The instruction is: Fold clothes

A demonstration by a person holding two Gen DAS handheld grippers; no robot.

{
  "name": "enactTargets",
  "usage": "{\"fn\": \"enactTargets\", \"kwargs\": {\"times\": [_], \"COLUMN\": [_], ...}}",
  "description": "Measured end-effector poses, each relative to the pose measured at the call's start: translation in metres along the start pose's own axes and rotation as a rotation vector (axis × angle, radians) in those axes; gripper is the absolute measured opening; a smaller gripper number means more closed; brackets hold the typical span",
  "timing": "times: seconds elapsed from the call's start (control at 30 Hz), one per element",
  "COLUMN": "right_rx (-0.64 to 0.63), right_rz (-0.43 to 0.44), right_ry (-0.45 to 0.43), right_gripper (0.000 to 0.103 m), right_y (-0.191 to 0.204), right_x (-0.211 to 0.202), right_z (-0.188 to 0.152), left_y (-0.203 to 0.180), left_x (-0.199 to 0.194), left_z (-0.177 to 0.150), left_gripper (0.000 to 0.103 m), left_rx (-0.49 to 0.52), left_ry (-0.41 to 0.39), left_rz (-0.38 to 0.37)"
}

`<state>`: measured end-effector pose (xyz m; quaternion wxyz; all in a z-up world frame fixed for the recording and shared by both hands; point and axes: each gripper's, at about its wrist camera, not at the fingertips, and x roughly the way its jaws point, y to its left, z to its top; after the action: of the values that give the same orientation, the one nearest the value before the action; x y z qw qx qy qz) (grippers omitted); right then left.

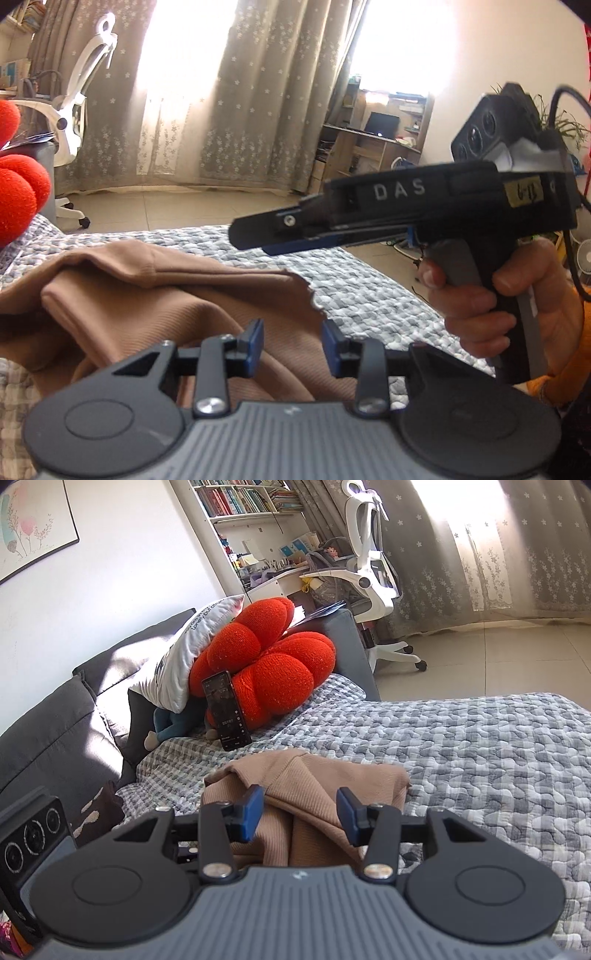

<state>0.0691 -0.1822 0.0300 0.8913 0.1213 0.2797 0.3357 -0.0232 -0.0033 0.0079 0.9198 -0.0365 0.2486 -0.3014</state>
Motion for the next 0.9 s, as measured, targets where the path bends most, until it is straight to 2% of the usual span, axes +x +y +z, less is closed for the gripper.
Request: {"fn": "enactTargets", "kwargs": {"times": [0.1, 0.23, 0.4, 0.5, 0.73, 0.87, 0.9], "right_rx": [-0.014, -0.042, -0.076, -0.108, -0.216, -0.280, -0.295], "right_rz": [0.004, 0.008, -0.002, -0.023, -0.085, -0.148, -0.164], "right_ry": [0.002, 0.010, 0.019, 0.017, 0.025, 0.013, 0.011], "right_gripper": [0.049, 0.049, 0.049, 0.049, 0.049, 0.046, 0.042], "right_y": [0.006, 0.016, 0.030, 0.038, 0.055, 0.060, 0.060], "right_x": [0.006, 0.019, 0.039, 0.051, 0.072, 0.082, 0.085], "right_z": [0.001, 0.002, 0.001, 0.000, -0.005, -0.008, -0.010], "left_y": [0.013, 0.030, 0.054, 0.058, 0.075, 0.085, 0.086], "left_x": [-0.011, -0.026, -0.033, -0.032, -0.026, -0.019, -0.017], "left_z": [0.000, 0.000, 0.000, 0.001, -0.001, -0.006, -0.008], "left_gripper": [0.043, 0.045, 0.045, 0.045, 0.040, 0.031, 0.028], "left_rx": [-0.034, -0.080, -0.191, -0.206, -0.308, -0.395, -0.415], "left_ry": [-0.018, -0.042, -0.070, -0.078, -0.044, -0.016, -0.009], "left_rz": [0.052, 0.121, 0.173, 0.209, 0.273, 0.259, 0.247]}}
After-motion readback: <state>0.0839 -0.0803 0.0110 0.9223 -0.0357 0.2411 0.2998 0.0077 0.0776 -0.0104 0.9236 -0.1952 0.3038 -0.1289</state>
